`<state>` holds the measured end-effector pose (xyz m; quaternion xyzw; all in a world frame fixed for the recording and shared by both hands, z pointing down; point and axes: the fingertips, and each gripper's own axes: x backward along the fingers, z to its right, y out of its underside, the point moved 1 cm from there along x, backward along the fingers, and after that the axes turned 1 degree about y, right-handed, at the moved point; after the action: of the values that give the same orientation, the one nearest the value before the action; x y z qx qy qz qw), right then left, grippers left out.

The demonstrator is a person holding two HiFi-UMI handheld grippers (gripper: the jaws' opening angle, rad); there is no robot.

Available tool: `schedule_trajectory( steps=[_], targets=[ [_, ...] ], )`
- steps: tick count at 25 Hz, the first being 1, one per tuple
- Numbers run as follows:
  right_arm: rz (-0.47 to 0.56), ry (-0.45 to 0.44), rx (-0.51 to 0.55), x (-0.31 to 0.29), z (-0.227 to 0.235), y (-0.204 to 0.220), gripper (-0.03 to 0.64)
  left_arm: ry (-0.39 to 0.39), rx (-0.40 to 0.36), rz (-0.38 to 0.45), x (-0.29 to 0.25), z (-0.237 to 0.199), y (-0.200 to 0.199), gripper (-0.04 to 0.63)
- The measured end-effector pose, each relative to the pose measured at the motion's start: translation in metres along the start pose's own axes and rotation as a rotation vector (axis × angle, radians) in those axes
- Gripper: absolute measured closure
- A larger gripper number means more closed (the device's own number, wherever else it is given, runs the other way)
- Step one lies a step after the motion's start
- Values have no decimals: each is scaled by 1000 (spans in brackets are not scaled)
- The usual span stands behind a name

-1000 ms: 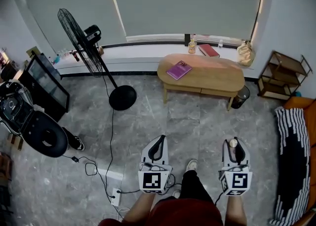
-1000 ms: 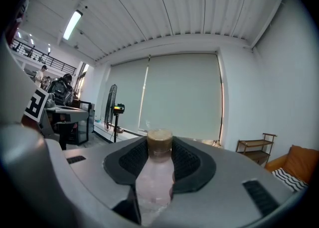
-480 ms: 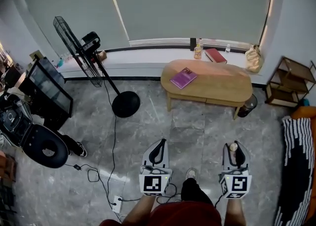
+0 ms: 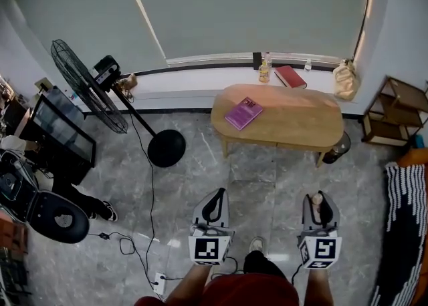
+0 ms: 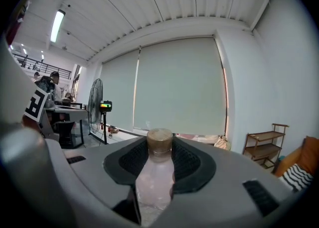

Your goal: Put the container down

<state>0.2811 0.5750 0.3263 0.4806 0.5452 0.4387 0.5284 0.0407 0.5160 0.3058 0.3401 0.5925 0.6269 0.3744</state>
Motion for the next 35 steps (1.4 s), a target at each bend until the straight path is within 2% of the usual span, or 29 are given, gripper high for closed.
schedule_trajectory(
  steps=[9, 19, 28, 35],
  targets=[
    [21, -13, -33, -54, 45, -3, 477, 11, -40, -12, -69, 15, -8, 586],
    [50, -3, -44, -68, 69, -17, 476, 3, -39, 21, -91, 23, -24, 586],
    [69, 22, -21, -80, 74, -29, 477, 9, -33, 31, -107, 11, -26, 586],
    [70, 35, -9, -109, 57, -33, 477, 17, -19, 55, -127, -19, -20, 586]
  ],
)
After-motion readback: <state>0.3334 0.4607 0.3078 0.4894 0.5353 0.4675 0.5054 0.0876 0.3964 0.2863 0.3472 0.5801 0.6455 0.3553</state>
